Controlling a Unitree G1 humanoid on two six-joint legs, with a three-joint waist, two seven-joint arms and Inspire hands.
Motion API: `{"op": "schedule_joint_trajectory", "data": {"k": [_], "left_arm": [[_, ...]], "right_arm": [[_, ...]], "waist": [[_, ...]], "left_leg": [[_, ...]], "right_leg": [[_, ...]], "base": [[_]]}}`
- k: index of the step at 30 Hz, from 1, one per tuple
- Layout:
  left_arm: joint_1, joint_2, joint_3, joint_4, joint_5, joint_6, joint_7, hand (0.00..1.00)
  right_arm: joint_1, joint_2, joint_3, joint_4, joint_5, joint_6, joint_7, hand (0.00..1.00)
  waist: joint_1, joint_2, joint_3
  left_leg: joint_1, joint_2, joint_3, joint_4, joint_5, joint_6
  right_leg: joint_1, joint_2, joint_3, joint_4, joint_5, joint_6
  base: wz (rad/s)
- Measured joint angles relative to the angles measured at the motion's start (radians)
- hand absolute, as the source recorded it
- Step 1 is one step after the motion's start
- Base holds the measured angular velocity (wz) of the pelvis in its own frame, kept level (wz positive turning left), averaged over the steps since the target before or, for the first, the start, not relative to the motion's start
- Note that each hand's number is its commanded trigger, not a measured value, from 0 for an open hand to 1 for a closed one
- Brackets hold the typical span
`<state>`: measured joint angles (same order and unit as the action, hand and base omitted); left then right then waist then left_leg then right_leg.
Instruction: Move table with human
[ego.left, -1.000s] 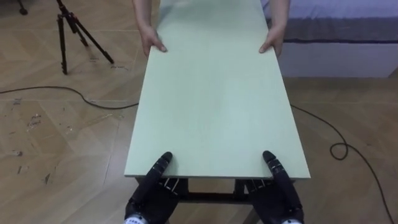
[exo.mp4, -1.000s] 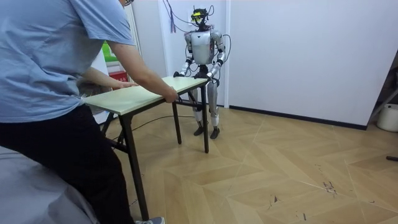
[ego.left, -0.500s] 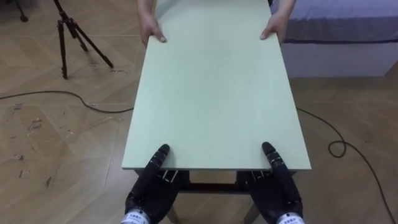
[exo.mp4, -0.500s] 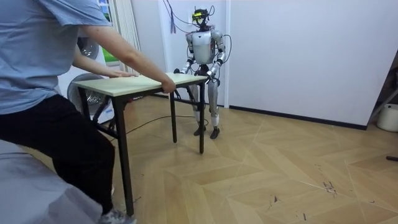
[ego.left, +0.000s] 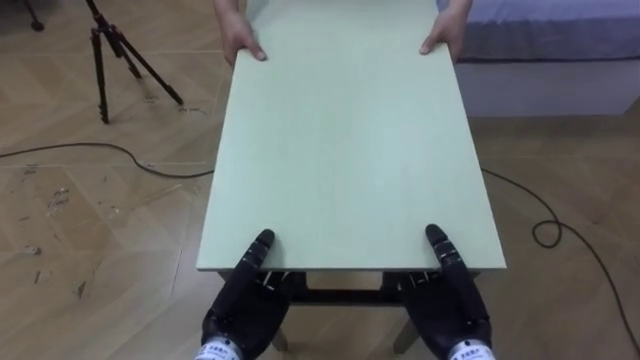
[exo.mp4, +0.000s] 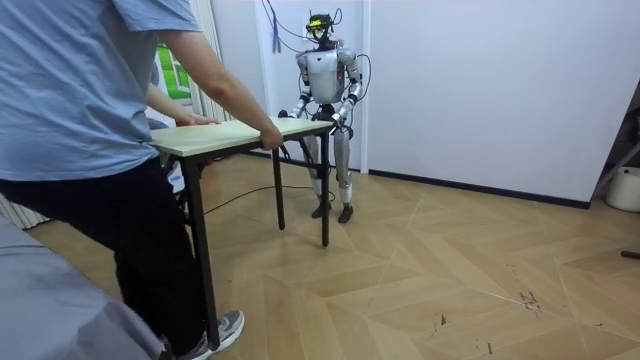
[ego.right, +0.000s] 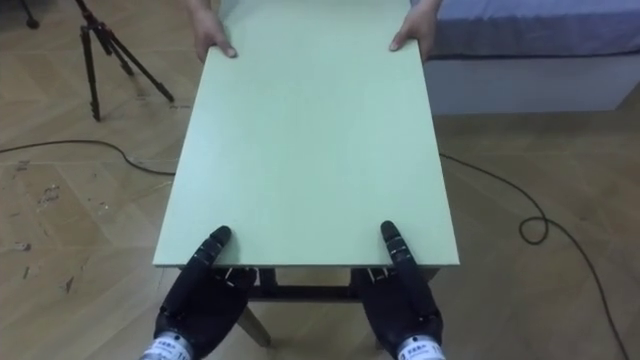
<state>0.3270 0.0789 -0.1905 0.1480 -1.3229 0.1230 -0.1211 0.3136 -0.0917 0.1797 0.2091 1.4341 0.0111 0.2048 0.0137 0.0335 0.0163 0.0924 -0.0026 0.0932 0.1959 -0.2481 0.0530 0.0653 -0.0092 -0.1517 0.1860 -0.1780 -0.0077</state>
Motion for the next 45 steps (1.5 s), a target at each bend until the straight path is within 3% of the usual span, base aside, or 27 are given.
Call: {"op": "schedule_joint_trajectory", "data": {"k": [9, 14, 15, 18, 23, 25, 28, 29, 30, 32, 33, 34, 35, 36, 38, 40, 41, 43, 45], "left_arm": [[0.082, 0.002, 0.001, -0.094, 0.010, -0.009, 0.000, 1.00], [0.083, 0.004, -0.005, -0.109, 0.030, -0.025, -0.001, 1.00], [0.084, 0.008, -0.018, -0.110, 0.031, -0.044, -0.003, 1.00], [0.087, 0.009, -0.030, -0.109, 0.051, -0.050, -0.008, 1.00], [0.089, 0.006, -0.039, -0.108, 0.061, -0.064, -0.025, 1.00], [0.094, 0.001, -0.041, -0.108, 0.060, -0.066, -0.042, 1.00], [0.090, -0.004, -0.048, -0.108, 0.059, -0.068, -0.055, 1.00], [0.089, -0.004, -0.048, -0.107, 0.056, -0.068, -0.056, 1.00], [0.091, -0.008, -0.049, -0.102, 0.046, -0.067, -0.060, 1.00], [0.120, -0.015, -0.046, -0.101, 0.010, -0.068, -0.074, 1.00], [0.129, -0.016, -0.046, -0.102, -0.006, -0.068, -0.081, 1.00], [0.130, -0.016, -0.045, -0.103, -0.006, -0.068, -0.084, 1.00], [0.121, -0.014, -0.045, -0.104, 0.004, -0.067, -0.084, 1.00], [0.099, -0.006, -0.044, -0.105, 0.014, -0.068, -0.084, 1.00], [0.062, 0.003, -0.049, -0.109, 0.022, -0.087, -0.082, 1.00], [0.015, 0.010, -0.047, -0.098, 0.023, -0.096, -0.076, 1.00], [-0.022, 0.011, -0.045, -0.073, 0.025, -0.106, -0.074, 1.00], [-0.042, 0.008, -0.046, -0.041, 0.021, -0.113, -0.064, 1.00], [-0.032, 0.006, -0.044, -0.041, 0.018, -0.124, -0.061, 1.00]], "right_arm": [[0.037, -0.015, 0.041, -0.041, 0.006, -0.026, 0.017, 1.00], [0.068, -0.016, 0.078, -0.069, 0.041, -0.070, 0.021, 1.00], [0.073, -0.017, 0.086, -0.069, 0.049, -0.079, 0.030, 1.00], [0.093, -0.018, 0.085, -0.068, 0.063, -0.086, 0.046, 1.00], [0.102, -0.017, 0.082, -0.068, 0.073, -0.085, 0.067, 1.00], [0.103, -0.017, 0.079, -0.068, 0.069, -0.088, 0.077, 1.00], [0.098, -0.019, 0.073, -0.068, 0.065, -0.098, 0.088, 1.00], [0.097, -0.019, 0.070, -0.069, 0.056, -0.098, 0.091, 1.00], [0.095, -0.024, 0.065, -0.072, 0.049, -0.096, 0.091, 1.00], [0.079, -0.034, 0.066, -0.071, 0.029, -0.079, 0.085, 1.00], [0.067, -0.036, 0.064, -0.071, 0.013, -0.077, 0.085, 1.00], [0.066, -0.037, 0.061, -0.072, 0.010, -0.076, 0.086, 1.00], [0.066, -0.037, 0.051, -0.071, 0.009, -0.069, 0.086, 1.00], [0.059, -0.029, 0.035, -0.071, 0.008, -0.057, 0.086, 1.00], [0.029, -0.029, 0.023, -0.071, 0.012, -0.043, 0.086, 1.00], [-0.003, -0.016, 0.006, -0.061, 0.012, -0.030, 0.086, 1.00], [-0.027, -0.006, -0.007, -0.042, 0.010, -0.015, 0.087, 1.00], [-0.042, 0.003, -0.015, -0.016, -0.003, -0.004, 0.087, 1.00], [-0.035, 0.018, -0.027, -0.017, -0.028, 0.015, 0.090, 1.00]], "waist": [[-0.003, -0.017, -0.0030], [0.012, -0.027, -0.0029], [0.015, -0.030, -0.0018], [0.014, -0.035, -0.0010], [0.023, -0.038, -0.0008], [0.032, -0.031, -0.0012], [0.056, -0.016, -0.0029], [0.049, -0.012, -0.0033], [0.051, -0.001, -0.0012], [0.059, 0.032, -0.0027], [0.037, 0.061, -0.0039], [0.025, 0.067, -0.0041], [0.010, 0.071, 0.0014], [-0.001, 0.065, 0.0087], [-0.010, 0.053, 0.0163], [0.002, 0.038, 0.0245], [0.019, 0.021, 0.0330], [0.013, 0.011, 0.0291], [-0.009, 0.001, 0.0198]], "left_leg": [[-0.020, 0.004, 0.001, 0.000, 0.000, 0.000], [-0.033, 0.006, 0.006, 0.002, 0.000, 0.000], [-0.041, 0.005, 0.008, 0.006, 0.000, 0.000], [-0.051, 0.004, -0.002, 0.015, 0.000, -0.001], [-0.145, 0.012, -0.007, 0.166, -0.007, -0.011], [-0.183, 0.023, -0.011, 0.228, -0.015, -0.025], [-0.239, 0.042, -0.027, 0.289, -0.035, -0.089], [-0.245, 0.046, -0.042, 0.294, -0.036, -0.131], [-0.270, 0.071, -0.021, 0.397, -0.045, -0.131], [-0.270, 0.116, 0.001, 0.602, -0.056, -0.130], [-0.251, 0.128, -0.013, 0.650, -0.056, -0.131], [-0.235, 0.129, -0.015, 0.638, -0.055, -0.132], [-0.180, 0.127, -0.014, 0.553, -0.067, -0.126], [-0.138, 0.115, -0.013, 0.427, -0.110, -0.117], [-0.114, 0.108, 0.002, 0.283, -0.151, -0.100], [-0.114, 0.103, 0.046, 0.211, -0.178, -0.073], [-0.128, 0.085, 0.060, 0.215, -0.183, -0.046], [-0.161, 0.060, 0.058, 0.254, -0.172, -0.025], [-0.189, 0.042, 0.057, 0.267, -0.164, -0.009]], "right_leg": [[-0.016, 0.003, -0.004, 0.000, 0.000, 0.000], [-0.028, 0.004, -0.004, 0.003, 0.000, 0.000], [-0.032, 0.003, -0.007, 0.002, 0.000, 0.000], [-0.032, 0.001, -0.025, 0.003, 0.000, 0.000], [-0.084, 0.008, -0.024, 0.052, -0.001, -0.007], [-0.097, 0.020, -0.011, 0.054, 0.000, -0.024], [-0.128, 0.046, -0.018, 0.046, 0.004, -0.054], [-0.141, 0.038, -0.043, 0.027, 0.011, -0.067], [-0.146, 0.043, -0.071, 0.033, 0.014, -0.078], [-0.151, 0.059, -0.137, 0.049, 0.013, -0.090], [-0.160, 0.066, -0.174, 0.067, 0.013, -0.097], [-0.173, 0.064, -0.193, 0.085, 0.013, -0.099], [-0.209, 0.056, -0.215, 0.127, 0.013, -0.101], [-0.252, 0.040, -0.226, 0.174, 0.014, -0.102], [-0.320, 0.018, -0.257, 0.221, 0.023, -0.117], [-0.378, -0.002, -0.268, 0.264, 0.032, -0.125], [-0.425, -0.031, -0.266, 0.326, 0.043, -0.123], [-0.463, -0.072, -0.262, 0.372, 0.084, -0.095], [-0.451, -0.082, -0.251, 0.327, 0.090, -0.090]], "base": [[0.00], [0.03], [-0.05], [0.10], [-0.03], [-0.20], [-0.15], [-0.03], [-0.25], [-0.47], [0.00], [0.51], [0.52], [0.45], [0.29], [-0.01], [-0.21], [-0.03], [0.21]]}}
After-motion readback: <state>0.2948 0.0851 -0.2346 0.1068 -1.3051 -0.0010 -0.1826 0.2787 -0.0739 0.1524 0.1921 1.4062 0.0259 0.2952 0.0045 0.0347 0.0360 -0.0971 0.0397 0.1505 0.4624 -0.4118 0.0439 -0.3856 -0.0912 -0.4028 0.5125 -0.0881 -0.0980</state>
